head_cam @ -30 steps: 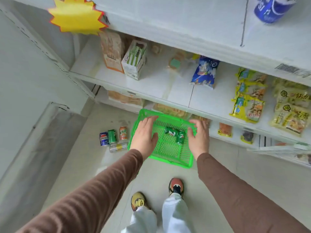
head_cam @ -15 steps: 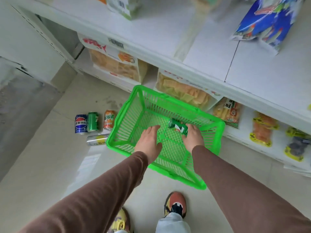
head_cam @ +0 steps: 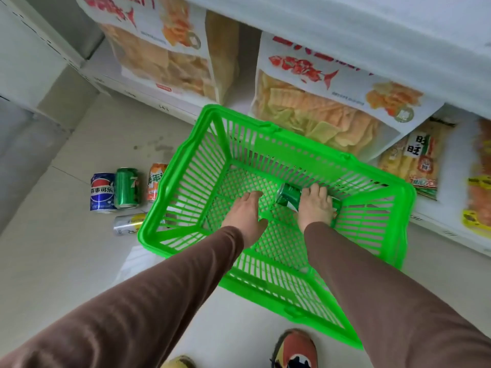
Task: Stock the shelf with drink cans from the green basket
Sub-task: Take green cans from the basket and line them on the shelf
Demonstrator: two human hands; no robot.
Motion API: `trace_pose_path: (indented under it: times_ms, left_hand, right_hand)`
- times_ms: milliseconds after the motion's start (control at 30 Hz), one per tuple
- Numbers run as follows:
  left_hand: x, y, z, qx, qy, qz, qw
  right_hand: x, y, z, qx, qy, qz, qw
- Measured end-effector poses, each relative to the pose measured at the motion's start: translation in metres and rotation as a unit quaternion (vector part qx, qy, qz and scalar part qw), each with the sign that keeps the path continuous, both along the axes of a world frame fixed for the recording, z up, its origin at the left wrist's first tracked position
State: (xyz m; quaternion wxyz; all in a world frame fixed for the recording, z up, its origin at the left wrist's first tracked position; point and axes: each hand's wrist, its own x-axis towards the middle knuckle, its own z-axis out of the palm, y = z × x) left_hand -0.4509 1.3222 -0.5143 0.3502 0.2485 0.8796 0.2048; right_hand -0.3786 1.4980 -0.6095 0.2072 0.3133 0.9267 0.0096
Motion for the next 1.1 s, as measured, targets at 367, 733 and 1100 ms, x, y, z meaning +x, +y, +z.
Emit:
trace_pose_path:
  times_ms: [367, 733, 1100]
  left_hand:
    - [-0.005, -0.022, 0.077, 0.000, -0.012, 0.019, 1.000]
    - [-0.010, -0.062, 0.422, 0.085, 0.016, 0.010, 0.996]
    - [-0.037, -0.072, 0.712, 0.255, 0.160, -0.039, 0.953]
  right_hand:
    - [0.014, -0.026, 0.107, -0.229, 0.102, -0.103, 0.963]
    - [0.034, -0.066, 0.492, -0.264, 0.243, -0.144, 0.922]
    - [0.005, -0.083, 0.821, -0.245, 0.446, -0.099, 0.855]
